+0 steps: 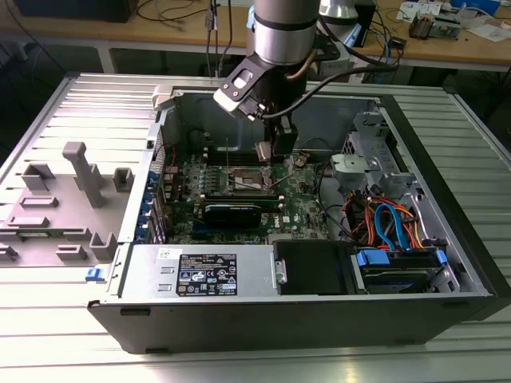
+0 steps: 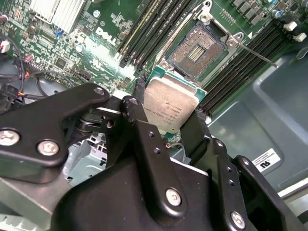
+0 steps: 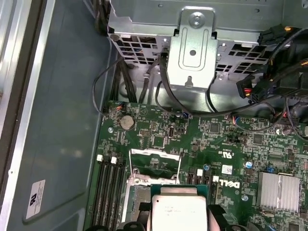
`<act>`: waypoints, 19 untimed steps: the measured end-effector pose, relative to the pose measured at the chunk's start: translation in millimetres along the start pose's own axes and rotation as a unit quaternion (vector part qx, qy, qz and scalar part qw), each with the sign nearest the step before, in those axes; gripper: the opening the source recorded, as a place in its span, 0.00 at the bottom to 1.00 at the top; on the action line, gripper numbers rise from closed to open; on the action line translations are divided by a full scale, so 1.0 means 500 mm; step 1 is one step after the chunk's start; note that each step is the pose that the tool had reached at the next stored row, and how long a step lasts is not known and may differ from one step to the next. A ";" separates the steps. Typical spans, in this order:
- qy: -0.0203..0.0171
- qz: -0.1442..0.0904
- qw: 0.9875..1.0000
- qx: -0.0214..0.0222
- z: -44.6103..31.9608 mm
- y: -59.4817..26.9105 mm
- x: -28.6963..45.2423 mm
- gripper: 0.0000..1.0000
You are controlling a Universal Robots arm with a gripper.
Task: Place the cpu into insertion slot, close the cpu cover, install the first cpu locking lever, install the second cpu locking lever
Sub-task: 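Place the cpu into insertion slot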
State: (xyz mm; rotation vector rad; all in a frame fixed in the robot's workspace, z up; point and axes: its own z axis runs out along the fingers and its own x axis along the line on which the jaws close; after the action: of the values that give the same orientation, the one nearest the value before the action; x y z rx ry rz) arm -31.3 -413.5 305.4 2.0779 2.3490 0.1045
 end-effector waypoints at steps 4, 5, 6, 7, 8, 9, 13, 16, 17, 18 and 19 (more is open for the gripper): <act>-0.001 0.013 1.000 -0.001 0.002 -0.001 0.000 0.54; -0.001 0.018 1.000 -0.001 0.002 -0.001 0.000 0.54; -0.001 0.020 1.000 -0.001 0.003 -0.002 0.000 0.54; -0.001 0.024 1.000 -0.001 0.003 -0.002 0.000 0.54; -0.001 0.028 1.000 -0.001 0.003 -0.002 0.000 0.54; -0.002 0.030 1.000 -0.001 0.003 -0.002 0.000 0.54; -0.002 0.038 0.999 0.001 0.004 -0.003 0.000 0.54; -0.002 0.039 0.999 0.002 0.004 -0.003 0.000 0.54; -0.002 0.039 0.999 0.002 0.004 -0.003 0.000 0.54; -0.002 0.039 0.999 0.002 0.004 -0.003 0.000 0.54; -0.002 0.039 0.999 0.002 0.004 -0.003 0.000 0.54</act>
State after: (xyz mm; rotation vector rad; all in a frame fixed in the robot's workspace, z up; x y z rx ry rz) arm -32.7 -413.6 303.2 2.1696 2.2693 0.0956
